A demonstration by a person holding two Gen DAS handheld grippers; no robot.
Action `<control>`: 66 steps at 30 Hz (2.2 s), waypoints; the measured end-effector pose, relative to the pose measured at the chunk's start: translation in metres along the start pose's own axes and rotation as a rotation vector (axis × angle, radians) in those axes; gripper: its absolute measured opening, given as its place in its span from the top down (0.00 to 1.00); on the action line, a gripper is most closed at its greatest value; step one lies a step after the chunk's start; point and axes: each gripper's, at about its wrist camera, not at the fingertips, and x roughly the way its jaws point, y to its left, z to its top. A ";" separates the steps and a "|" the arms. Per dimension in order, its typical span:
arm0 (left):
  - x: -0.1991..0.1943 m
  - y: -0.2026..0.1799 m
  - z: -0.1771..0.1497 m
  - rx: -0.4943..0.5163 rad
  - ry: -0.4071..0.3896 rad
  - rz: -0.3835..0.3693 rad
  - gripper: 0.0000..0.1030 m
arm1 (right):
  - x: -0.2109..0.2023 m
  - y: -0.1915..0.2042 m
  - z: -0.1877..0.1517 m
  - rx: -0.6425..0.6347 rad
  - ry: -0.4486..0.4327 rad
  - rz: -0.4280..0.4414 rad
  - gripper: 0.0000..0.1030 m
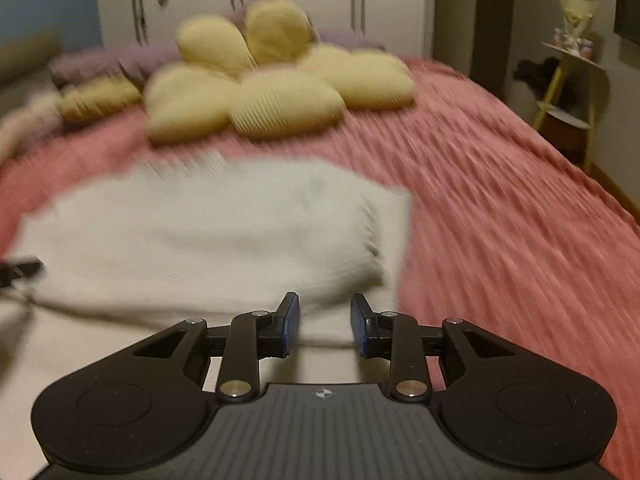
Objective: Fold small clothes
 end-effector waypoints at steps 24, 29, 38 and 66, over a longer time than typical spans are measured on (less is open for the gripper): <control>-0.016 0.023 -0.001 -0.070 0.066 -0.055 0.11 | 0.007 -0.044 0.022 0.112 -0.023 0.243 0.61; -0.013 0.022 0.000 -0.073 0.074 -0.057 0.10 | 0.001 -0.046 0.022 0.112 -0.033 0.266 0.68; -0.020 0.026 0.000 -0.084 0.066 -0.056 0.12 | -0.007 -0.045 0.028 0.130 -0.049 0.306 0.92; -0.044 0.050 -0.016 -0.108 0.160 -0.017 0.06 | -0.010 -0.041 0.016 0.153 0.031 0.031 0.63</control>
